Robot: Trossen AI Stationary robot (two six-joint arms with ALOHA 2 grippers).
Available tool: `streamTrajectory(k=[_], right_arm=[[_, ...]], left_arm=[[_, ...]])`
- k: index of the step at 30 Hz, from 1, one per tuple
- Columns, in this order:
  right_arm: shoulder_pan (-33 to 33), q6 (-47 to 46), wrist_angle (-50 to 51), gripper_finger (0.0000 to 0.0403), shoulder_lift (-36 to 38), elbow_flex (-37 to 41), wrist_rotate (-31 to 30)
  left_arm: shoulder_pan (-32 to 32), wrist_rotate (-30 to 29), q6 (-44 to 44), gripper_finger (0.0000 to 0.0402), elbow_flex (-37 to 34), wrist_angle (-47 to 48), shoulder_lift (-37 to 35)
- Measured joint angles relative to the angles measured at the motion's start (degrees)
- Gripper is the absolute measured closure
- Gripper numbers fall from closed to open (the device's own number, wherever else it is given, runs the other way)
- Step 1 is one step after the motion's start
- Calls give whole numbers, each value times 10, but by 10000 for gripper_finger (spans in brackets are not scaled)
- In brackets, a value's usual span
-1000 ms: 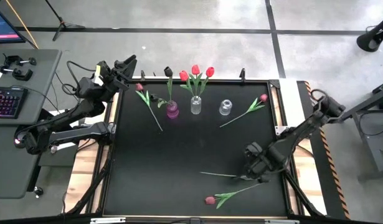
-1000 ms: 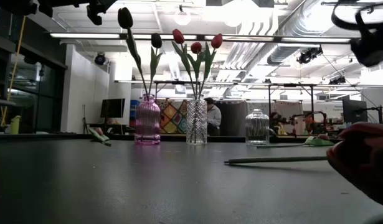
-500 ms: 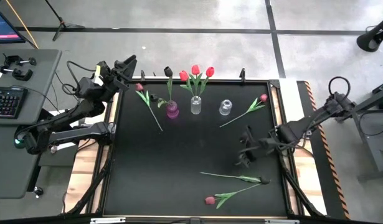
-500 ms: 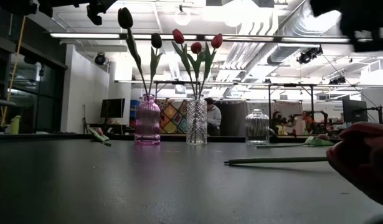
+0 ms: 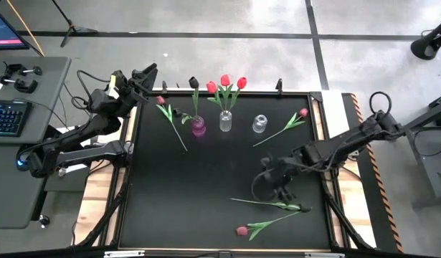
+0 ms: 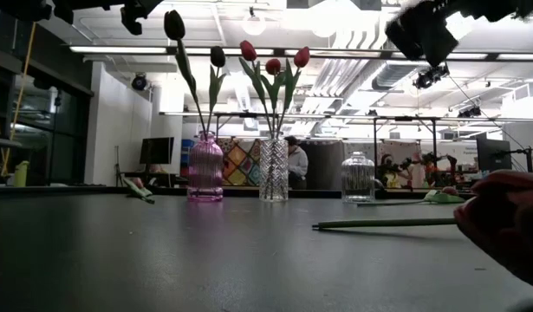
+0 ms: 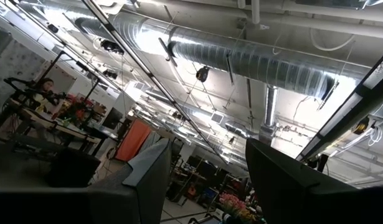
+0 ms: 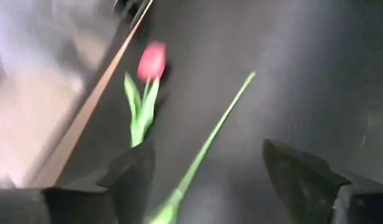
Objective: Sort flowers into vase by color
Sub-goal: Put the black flower into the violet flower vase
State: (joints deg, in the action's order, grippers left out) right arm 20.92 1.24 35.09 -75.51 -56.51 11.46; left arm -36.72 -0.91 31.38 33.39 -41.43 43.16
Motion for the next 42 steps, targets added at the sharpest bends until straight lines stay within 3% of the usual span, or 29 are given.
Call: streamTrajectory(k=[5,10,14,17,23,27,36,42], right_arm=[[7,213,58,93,-61,-40,-16],[11,299,64,93,-105,-44,-105],[12,242,70,93,-122,-45,-143],[12,163,99,93,-124,-45,-118],[13,-199,137,93,-123,-45,-47],[21,-346,127,93,-123,-45,-14],[92,-387,122,93,-198,-45,-14],[107,-403,122,94,-250,-45,-42]], left_arm=[[0,0,0,206,0,0,0],[0,0,1,206,0,0,0],[0,0,0,206,0,0,0],[0,0,0,206,0,0,0],[0,0,0,206,0,0,0],[0,0,0,206,0,0,0],[0,3,0,206,0,0,0],[0,3,0,206,0,0,0]])
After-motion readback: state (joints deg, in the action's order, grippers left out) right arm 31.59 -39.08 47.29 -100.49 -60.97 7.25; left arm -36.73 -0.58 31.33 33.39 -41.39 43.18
